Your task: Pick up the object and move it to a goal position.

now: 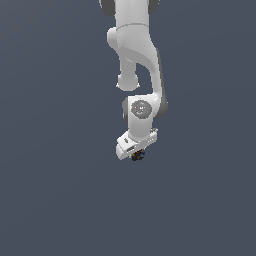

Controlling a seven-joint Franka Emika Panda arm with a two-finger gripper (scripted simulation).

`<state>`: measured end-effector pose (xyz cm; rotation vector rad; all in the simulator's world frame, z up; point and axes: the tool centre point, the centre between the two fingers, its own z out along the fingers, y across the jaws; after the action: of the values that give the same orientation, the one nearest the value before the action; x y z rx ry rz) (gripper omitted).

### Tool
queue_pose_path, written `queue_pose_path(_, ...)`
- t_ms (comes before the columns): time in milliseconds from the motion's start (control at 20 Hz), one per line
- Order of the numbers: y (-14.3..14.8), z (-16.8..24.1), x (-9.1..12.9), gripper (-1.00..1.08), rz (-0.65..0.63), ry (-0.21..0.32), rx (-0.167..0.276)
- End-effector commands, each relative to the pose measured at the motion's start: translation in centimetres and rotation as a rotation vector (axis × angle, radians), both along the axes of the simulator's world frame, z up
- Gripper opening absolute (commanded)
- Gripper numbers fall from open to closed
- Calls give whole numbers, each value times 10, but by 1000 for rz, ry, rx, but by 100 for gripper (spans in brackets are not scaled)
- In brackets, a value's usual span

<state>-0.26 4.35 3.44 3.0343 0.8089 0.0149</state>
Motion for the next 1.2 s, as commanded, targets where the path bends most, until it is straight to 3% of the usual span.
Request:
queue_pose_path(0,-1,-5,-3,-100,-1,10,-1)
queue_pose_path(550,2,18,5,-100,0,1,0)
queue_pose_path(1150,13,109,33,-100,0,4,0)
